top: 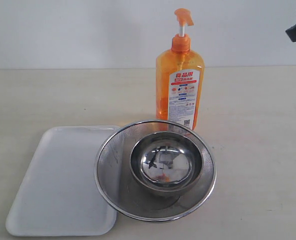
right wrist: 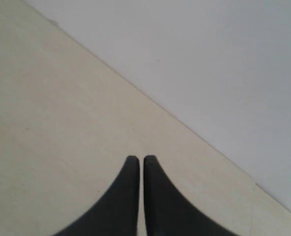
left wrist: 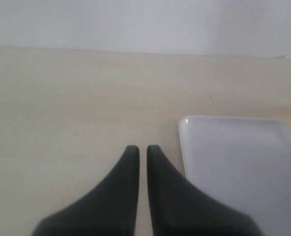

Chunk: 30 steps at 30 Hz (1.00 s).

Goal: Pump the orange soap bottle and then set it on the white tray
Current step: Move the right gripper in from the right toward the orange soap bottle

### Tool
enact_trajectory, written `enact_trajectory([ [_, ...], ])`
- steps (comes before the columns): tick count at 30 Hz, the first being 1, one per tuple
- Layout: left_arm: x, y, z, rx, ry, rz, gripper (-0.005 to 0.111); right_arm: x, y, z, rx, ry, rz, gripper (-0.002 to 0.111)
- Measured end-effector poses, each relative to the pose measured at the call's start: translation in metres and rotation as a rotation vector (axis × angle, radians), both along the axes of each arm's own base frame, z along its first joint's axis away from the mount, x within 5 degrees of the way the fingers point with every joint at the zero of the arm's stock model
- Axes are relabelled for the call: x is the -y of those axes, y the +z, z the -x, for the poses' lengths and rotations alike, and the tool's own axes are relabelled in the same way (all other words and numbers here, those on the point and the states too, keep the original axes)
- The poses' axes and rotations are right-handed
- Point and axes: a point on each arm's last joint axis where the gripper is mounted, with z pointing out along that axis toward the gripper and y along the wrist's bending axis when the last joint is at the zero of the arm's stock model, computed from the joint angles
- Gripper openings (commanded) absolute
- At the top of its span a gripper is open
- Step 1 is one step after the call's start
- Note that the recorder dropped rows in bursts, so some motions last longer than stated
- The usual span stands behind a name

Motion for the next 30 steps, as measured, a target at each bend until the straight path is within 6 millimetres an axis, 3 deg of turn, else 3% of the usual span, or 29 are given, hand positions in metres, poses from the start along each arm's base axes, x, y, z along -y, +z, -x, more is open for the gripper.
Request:
enact_trajectory([
  [14,0.0,0.0,0.0,0.0,0.0,0.0,0.005,-0.018,-0.022,-0.04,-0.195,0.246,0.064,0.0],
  [30,0.0,0.0,0.0,0.0,0.0,0.0,0.005,-0.029,-0.05,-0.054,-0.235,0.429,0.104,0.0],
])
